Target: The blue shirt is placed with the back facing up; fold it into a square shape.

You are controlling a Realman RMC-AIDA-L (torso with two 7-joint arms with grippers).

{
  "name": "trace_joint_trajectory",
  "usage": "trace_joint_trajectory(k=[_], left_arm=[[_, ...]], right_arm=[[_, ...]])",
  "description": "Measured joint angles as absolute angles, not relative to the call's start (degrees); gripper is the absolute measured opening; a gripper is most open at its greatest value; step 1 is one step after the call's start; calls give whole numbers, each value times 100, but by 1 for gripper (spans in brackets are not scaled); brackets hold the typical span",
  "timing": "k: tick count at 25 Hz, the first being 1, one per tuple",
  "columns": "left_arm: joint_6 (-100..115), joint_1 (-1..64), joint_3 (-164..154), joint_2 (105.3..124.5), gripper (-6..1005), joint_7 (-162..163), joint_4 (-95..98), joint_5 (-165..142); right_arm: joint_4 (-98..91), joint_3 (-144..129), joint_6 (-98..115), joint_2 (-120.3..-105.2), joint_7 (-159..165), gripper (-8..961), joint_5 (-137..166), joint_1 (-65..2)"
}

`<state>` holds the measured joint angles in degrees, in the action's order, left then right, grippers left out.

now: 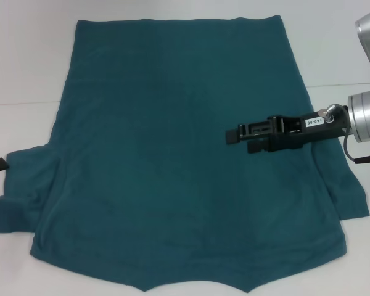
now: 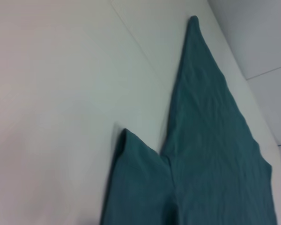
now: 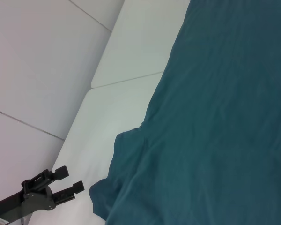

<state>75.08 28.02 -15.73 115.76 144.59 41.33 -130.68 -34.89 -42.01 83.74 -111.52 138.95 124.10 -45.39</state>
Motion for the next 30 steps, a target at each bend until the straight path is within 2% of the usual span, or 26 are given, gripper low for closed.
trace_joint_trajectory(k=[30], left_arm=[[7015, 3012, -2091, 11552, 875, 14451, 3768, -13515]], right_arm=[[-3426, -4166, 8369, -11141, 13896, 912, 12411, -4479]])
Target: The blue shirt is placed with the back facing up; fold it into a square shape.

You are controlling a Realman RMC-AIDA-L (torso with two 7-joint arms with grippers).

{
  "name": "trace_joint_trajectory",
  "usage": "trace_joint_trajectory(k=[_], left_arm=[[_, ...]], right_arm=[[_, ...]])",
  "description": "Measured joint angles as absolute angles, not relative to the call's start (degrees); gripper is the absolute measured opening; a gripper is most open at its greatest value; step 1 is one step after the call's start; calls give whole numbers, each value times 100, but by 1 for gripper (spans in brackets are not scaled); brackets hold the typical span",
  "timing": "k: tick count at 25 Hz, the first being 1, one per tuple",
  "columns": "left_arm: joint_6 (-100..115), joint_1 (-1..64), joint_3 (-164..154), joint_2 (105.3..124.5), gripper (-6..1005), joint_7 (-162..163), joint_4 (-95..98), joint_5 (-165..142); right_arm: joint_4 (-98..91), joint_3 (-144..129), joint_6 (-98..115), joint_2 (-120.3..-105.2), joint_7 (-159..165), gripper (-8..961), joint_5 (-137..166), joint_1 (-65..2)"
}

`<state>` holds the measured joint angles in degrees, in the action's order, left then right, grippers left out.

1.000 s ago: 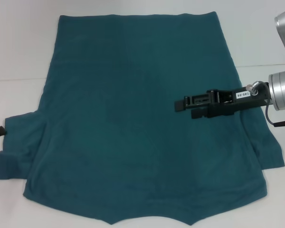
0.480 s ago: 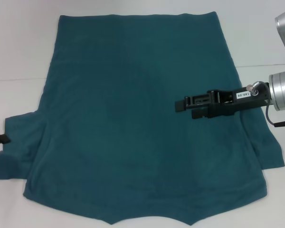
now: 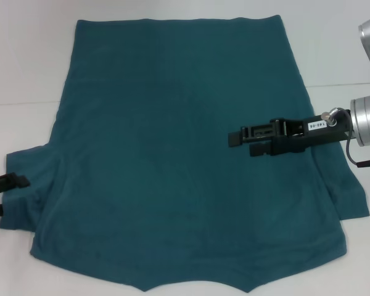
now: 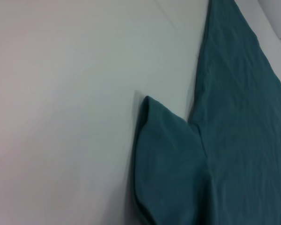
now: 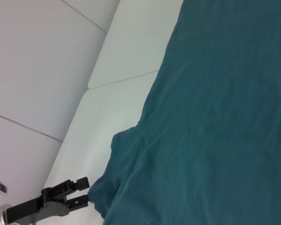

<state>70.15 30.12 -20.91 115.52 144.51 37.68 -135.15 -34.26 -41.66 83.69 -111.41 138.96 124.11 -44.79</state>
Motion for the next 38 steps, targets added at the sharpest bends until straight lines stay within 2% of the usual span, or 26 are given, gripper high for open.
trace_joint_trajectory(k=[4, 15, 26, 29, 38], left_arm=[[7049, 3015, -2059, 11534, 839, 14451, 3778, -13496], [7043, 3038, -2104, 11522, 642, 14471, 3782, -13570], [7079, 3058, -2111, 11522, 189, 14435, 3771, -13651], [7186, 3059, -2172, 11510, 2, 14397, 3808, -13674], [7413, 3052, -2211, 11439, 8, 14433, 4057, -13875]], right_arm=[[-3425, -4153, 8368, -11127, 13896, 911, 12385, -4447], [-3426, -4139, 8362, -11118, 13896, 911, 12374, -4437], [-3428, -4140, 8381, -11107, 13921, 912, 12374, -4429], [-3428, -4140, 8388, -11108, 13921, 912, 12375, -4430], [-3428, -4140, 8389, -11109, 13957, 912, 12375, -4412]])
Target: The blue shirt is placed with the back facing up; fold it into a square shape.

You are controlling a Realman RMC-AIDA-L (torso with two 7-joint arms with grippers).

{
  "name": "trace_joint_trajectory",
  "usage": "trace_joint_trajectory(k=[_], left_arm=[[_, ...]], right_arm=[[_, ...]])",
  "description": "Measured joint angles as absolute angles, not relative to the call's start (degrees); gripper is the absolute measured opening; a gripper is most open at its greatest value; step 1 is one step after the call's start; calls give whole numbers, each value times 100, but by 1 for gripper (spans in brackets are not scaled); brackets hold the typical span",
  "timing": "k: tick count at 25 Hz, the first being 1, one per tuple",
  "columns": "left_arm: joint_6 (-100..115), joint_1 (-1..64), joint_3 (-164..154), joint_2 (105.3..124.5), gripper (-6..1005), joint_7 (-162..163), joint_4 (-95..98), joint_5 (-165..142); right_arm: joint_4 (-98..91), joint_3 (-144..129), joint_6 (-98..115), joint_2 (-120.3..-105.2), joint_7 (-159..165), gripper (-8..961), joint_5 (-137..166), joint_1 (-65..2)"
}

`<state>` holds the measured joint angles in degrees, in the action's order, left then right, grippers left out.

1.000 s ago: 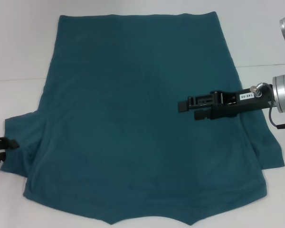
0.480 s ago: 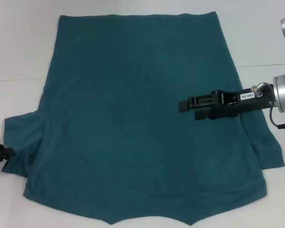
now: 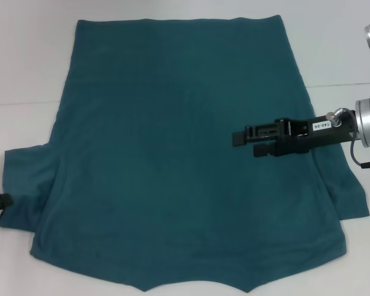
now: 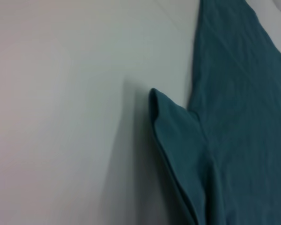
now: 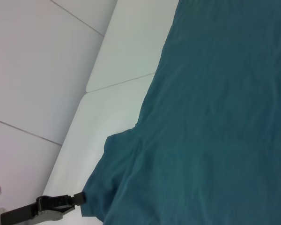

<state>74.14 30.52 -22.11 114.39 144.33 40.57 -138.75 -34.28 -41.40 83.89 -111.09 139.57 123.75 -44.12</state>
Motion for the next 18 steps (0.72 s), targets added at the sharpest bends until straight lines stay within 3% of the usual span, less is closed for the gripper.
trace_joint_trajectory(k=[18], left_arm=[[7617, 3414, -2145, 11095, 20, 15002, 4734, -14859]], right_arm=[[-3428, -4140, 8397, -11110, 13967, 912, 12384, -4386]])
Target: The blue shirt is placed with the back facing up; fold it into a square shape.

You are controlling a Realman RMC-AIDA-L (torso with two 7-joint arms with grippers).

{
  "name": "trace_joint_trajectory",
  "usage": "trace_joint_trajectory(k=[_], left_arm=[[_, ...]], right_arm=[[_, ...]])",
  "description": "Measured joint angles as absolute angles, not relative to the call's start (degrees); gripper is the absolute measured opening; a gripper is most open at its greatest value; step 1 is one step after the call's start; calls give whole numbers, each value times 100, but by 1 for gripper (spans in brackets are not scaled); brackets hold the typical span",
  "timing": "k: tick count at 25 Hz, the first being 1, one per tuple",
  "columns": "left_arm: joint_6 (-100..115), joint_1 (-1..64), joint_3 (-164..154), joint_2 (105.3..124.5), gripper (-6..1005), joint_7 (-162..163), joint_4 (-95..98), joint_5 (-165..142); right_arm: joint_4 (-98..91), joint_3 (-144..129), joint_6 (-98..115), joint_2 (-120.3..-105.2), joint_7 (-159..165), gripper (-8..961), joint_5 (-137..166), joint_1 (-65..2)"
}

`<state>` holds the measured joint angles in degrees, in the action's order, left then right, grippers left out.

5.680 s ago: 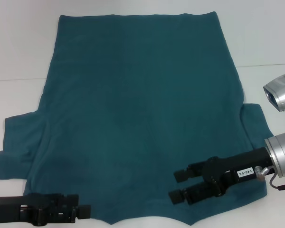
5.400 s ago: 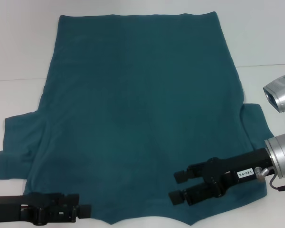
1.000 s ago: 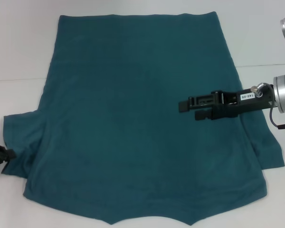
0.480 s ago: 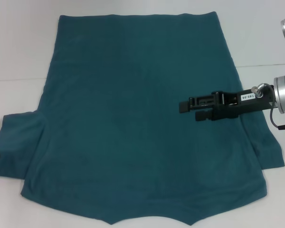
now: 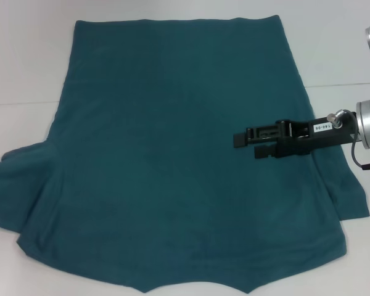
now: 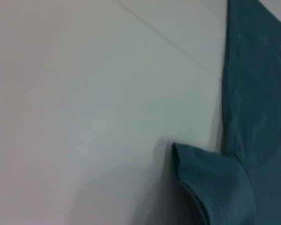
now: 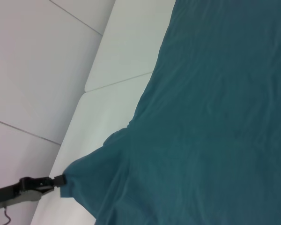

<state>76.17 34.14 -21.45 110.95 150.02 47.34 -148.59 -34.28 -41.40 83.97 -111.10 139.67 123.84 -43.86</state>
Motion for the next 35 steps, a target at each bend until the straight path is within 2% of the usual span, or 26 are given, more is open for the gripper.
trace_joint_trajectory(k=[9, 18, 24, 35], left_arm=[[8127, 3561, -2185, 10986, 27, 15276, 5124, -14864], [8990, 4100, -2233, 10977, 33, 15322, 5043, -14814], [9144, 4435, -2402, 11094, 37, 15424, 4803, -14803], [8027, 4926, -2619, 11264, 44, 15376, 3638, -14791]], right_arm=[[-3428, -4140, 8400, -11109, 13975, 912, 12384, -4420], [-3416, -4138, 8403, -11110, 13975, 912, 12374, -4415], [-3409, -4137, 8398, -11110, 13975, 911, 12374, -4403], [-3329, -4140, 8371, -11114, 13981, 911, 12378, -4439]])
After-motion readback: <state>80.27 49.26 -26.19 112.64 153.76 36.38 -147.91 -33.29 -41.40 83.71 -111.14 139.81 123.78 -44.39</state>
